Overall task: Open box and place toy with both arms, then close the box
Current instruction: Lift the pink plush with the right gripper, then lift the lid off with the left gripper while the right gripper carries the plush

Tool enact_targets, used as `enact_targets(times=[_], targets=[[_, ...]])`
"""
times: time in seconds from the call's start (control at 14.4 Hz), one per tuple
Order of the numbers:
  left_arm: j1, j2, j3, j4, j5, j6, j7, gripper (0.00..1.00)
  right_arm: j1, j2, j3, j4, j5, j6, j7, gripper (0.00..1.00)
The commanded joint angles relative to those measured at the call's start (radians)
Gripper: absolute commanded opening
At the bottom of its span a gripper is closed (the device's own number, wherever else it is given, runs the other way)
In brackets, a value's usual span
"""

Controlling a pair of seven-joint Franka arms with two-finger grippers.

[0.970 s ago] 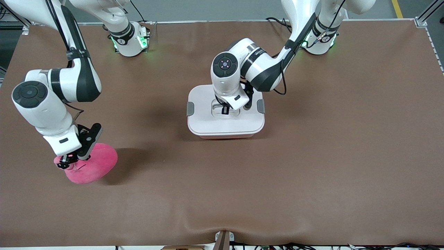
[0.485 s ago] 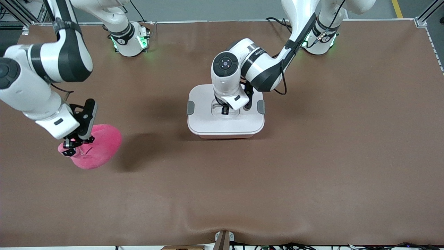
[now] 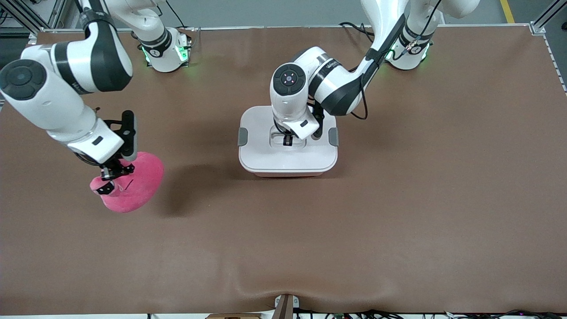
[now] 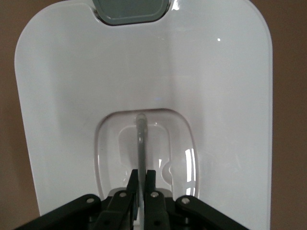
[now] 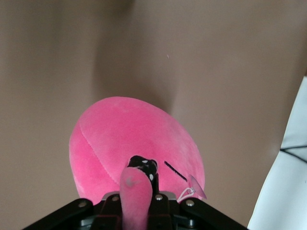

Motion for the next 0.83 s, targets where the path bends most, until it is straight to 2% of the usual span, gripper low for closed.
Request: enact_targets(times=[0.0, 0.14, 0.35, 0.55, 0.76], targets=[[-0.009, -0.035, 0.003, -0.007, 0.017, -0.002, -0.017, 0.00, 0.052, -0.094, -0.004, -0.080, -0.065, -0.005, -0.029, 0.00], [-0.009, -0.046, 0.003, -0.007, 0.026, -0.005, -0.014, 0.00, 0.118, -0.115, -0.004, -0.092, -0.121, -0.015, -0.078, 0.00], [0.002, -0.055, 0.002, -0.007, 0.062, -0.016, -0.011, 0.00, 0.165, -0.130, -0.004, -0.097, -0.132, -0.059, -0.094, 0.00], [0.030, -0.078, 0.011, -0.009, 0.063, -0.031, 0.002, 0.00, 0.234, -0.176, -0.003, -0.146, -0.238, -0.067, -0.094, 0.00], [0.070, -0.102, 0.009, -0.013, 0.063, -0.058, 0.064, 0.00, 0.259, -0.178, -0.003, -0.151, -0.276, -0.078, -0.098, 0.00]])
